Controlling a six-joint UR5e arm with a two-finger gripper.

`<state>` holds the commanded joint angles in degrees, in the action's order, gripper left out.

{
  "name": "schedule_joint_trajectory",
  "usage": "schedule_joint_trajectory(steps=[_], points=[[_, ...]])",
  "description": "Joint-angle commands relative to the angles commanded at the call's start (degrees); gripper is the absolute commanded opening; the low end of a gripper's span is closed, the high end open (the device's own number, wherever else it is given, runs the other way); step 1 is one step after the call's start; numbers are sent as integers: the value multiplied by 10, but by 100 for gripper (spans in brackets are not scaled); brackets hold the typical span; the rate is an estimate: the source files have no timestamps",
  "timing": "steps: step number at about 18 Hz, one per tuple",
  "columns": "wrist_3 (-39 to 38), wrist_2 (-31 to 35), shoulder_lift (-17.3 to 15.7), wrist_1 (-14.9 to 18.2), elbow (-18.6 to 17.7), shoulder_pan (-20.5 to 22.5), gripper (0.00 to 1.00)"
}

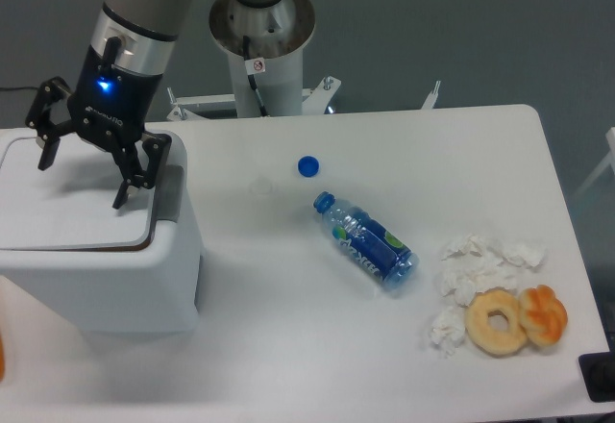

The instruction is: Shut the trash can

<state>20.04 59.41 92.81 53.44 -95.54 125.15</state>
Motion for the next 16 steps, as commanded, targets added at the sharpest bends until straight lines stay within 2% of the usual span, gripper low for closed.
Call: schedule_joint_trajectory(steps=[16], points=[[0, 1, -9, 0, -18, 2, 100]])
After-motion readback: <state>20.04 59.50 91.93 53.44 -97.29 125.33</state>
